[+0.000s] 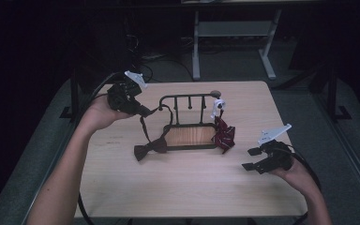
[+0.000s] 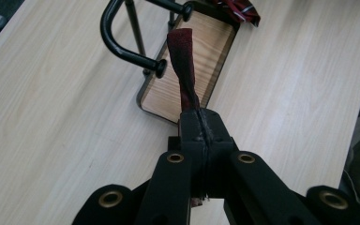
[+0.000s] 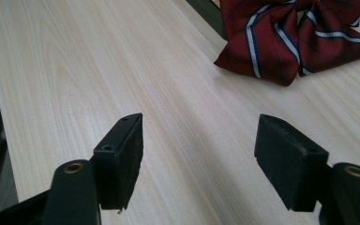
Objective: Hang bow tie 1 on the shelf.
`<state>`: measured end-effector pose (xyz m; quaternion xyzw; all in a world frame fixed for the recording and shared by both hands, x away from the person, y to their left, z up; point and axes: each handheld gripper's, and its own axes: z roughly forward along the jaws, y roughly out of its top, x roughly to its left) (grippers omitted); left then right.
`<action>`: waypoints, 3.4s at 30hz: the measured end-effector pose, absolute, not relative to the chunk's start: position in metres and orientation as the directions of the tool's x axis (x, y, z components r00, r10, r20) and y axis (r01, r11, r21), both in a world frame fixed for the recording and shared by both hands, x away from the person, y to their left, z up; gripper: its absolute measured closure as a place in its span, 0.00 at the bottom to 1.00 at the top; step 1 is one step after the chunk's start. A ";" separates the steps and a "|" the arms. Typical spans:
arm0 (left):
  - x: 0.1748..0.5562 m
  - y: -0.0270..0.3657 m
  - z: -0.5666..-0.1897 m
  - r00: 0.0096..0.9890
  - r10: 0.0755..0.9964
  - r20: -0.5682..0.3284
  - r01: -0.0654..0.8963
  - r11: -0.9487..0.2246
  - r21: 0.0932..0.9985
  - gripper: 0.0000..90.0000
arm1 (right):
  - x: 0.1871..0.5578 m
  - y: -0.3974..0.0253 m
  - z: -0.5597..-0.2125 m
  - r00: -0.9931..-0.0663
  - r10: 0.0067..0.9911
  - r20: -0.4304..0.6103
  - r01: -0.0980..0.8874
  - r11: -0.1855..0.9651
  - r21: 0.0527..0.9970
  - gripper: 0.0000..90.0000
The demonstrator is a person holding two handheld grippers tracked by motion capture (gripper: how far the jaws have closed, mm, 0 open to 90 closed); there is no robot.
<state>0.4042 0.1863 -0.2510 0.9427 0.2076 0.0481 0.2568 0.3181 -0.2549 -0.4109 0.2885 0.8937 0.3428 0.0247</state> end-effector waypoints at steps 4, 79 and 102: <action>0.410 0.187 -0.253 0.900 0.436 -0.023 0.390 -0.778 0.493 1.00 | 0.318 -0.255 -0.410 -0.833 0.531 0.152 0.497 0.599 0.628 0.36; 0.425 0.189 -0.260 0.867 0.498 0.038 0.443 -0.803 0.399 0.82 | 0.317 -0.264 -0.413 -0.814 0.558 0.159 0.520 0.579 0.627 0.35; 0.403 0.201 -0.268 0.869 0.492 0.052 0.424 -0.795 0.434 0.71 | 0.318 -0.266 -0.415 -0.809 0.567 0.155 0.525 0.576 0.627 0.34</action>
